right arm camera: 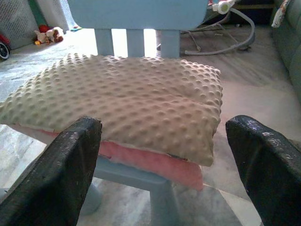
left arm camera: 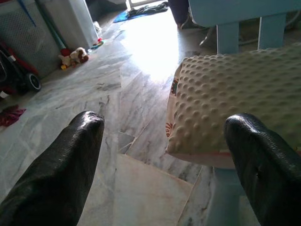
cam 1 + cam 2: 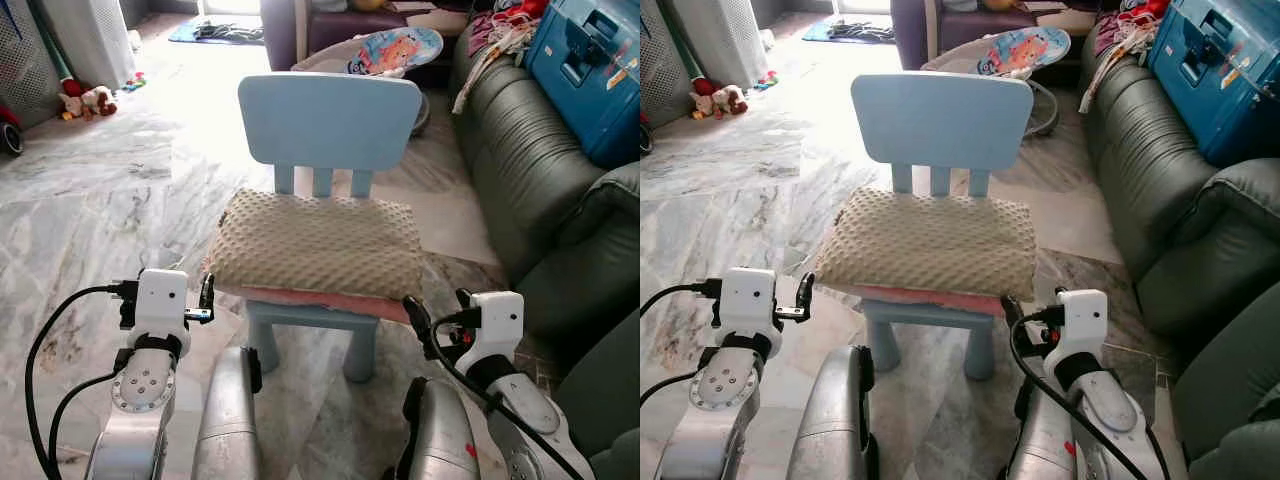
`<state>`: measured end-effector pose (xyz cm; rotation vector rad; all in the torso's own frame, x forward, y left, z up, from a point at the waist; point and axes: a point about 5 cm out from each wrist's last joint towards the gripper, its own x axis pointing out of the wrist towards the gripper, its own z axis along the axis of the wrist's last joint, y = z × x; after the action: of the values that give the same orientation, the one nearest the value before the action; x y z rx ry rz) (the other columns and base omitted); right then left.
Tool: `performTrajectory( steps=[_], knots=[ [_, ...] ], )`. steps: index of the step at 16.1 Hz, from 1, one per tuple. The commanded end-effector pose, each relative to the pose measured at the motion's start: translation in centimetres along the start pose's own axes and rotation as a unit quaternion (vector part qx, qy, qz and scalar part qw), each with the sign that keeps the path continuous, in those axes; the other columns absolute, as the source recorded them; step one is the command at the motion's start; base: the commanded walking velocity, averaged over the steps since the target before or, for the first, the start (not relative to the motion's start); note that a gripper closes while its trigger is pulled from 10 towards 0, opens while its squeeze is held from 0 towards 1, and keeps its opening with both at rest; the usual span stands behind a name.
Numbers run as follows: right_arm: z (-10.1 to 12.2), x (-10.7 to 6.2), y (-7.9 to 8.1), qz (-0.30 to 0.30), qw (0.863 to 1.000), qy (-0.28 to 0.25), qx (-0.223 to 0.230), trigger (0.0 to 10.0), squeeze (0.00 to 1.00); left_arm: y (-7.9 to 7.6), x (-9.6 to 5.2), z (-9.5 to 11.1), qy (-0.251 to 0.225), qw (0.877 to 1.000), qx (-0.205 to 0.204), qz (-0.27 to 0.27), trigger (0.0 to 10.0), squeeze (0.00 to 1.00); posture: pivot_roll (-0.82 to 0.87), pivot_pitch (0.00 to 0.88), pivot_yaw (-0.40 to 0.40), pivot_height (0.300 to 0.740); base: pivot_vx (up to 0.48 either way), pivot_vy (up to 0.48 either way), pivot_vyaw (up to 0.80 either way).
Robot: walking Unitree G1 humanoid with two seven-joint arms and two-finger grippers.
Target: Move the pillow to the sofa
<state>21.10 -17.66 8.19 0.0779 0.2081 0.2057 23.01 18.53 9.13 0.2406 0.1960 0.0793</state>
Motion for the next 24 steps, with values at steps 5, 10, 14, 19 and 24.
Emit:
performTrajectory(
  steps=[5, 10, 14, 19, 24],
  knots=[
    [0.1, 0.1, -0.3, -0.005, 1.000, 0.000, -0.007, 10.0, 0.00, 0.1, 0.0, -0.1, 0.006, 1.000, 0.001, -0.005, 10.0, 0.00, -0.02, 0.000, -0.017, 0.517, 0.325, 0.000, 0.00],
    [0.3, 0.8, -0.9, -0.004, 1.000, 0.006, -0.020, 10.0, 0.00, -0.1, 0.0, -0.1, 0.008, 1.000, 0.000, -0.006, 10.0, 0.00, -0.02, 0.000, -0.018, 0.517, 0.229, 0.000, 0.00],
    [0.2, 1.0, -0.7, 0.006, 1.000, 0.006, -0.029, 10.0, 0.00, -0.1, 0.1, 0.0, 0.008, 1.000, -0.007, -0.002, 10.0, 0.00, -0.01, 0.000, -0.017, 0.517, 0.071, 0.000, 0.00],
    [-0.3, 1.1, -0.5, 0.004, 1.000, 0.019, -0.022, 10.0, 0.00, 0.7, 0.4, -0.7, 0.038, 0.999, 0.003, 0.006, 10.0, 0.00, 0.01, 0.005, -0.025, 0.517, 0.000, 0.000, 0.29],
    [-1.1, 1.2, -2.0, -0.042, 0.997, 0.062, -0.006, 10.0, 0.00, 0.8, 1.1, -1.7, 0.086, 0.995, 0.011, -0.055, 10.0, 0.00, 0.00, 0.098, 0.004, 0.517, 0.000, 0.000, 0.00]
  ],
)
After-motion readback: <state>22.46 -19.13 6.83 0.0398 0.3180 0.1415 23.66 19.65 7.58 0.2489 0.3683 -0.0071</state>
